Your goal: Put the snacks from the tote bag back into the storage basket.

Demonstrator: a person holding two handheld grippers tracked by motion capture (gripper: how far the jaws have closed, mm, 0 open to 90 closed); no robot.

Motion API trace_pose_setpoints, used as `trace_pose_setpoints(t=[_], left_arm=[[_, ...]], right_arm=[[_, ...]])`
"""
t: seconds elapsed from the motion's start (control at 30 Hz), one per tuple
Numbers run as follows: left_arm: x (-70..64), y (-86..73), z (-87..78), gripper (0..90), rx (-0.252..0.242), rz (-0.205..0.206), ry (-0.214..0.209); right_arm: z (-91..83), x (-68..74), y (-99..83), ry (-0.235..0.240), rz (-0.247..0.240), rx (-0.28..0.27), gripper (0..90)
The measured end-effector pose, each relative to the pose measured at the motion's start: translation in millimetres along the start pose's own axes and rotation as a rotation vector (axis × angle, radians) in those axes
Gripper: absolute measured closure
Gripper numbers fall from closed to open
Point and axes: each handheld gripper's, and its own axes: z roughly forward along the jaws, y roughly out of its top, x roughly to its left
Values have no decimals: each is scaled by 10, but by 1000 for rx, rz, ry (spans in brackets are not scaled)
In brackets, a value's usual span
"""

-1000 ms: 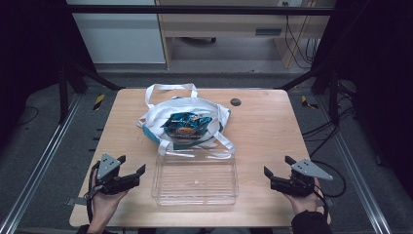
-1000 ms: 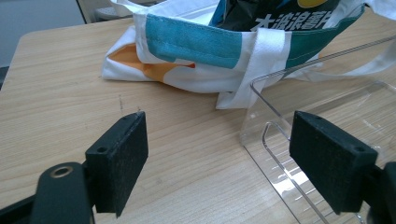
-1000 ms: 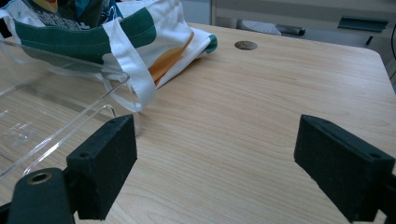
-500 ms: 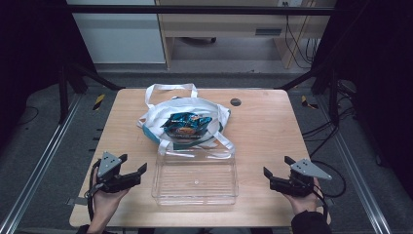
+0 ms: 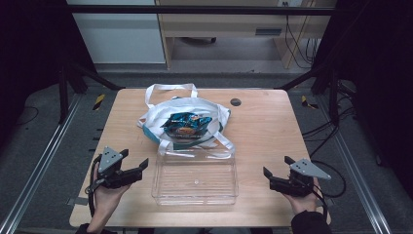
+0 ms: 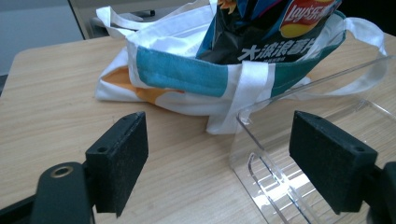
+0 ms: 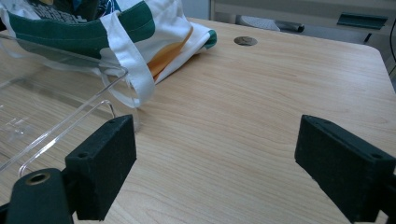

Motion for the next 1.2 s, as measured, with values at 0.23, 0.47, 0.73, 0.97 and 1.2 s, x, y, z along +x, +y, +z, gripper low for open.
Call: trace_pose_setpoints(t=[0.23, 0.47, 0.73, 0.97, 1.2], left_arm=[[-10, 123, 13, 191, -16, 6, -4], [-32, 257, 37, 191, -46, -12, -14], [-70, 395, 78, 191, -68, -7, -27], [-123, 553, 137, 191, -84, 13, -37], [-180, 658, 258, 191, -75, 28, -64]], right_arm=[[0, 1, 0, -4, -3, 1, 126], [-4, 0, 4, -5, 1, -2, 126], [-4, 0, 7, -1, 4, -5, 126], [-1, -1, 6, -2, 6, -4, 125], [1, -1, 2, -3, 7, -2, 124]])
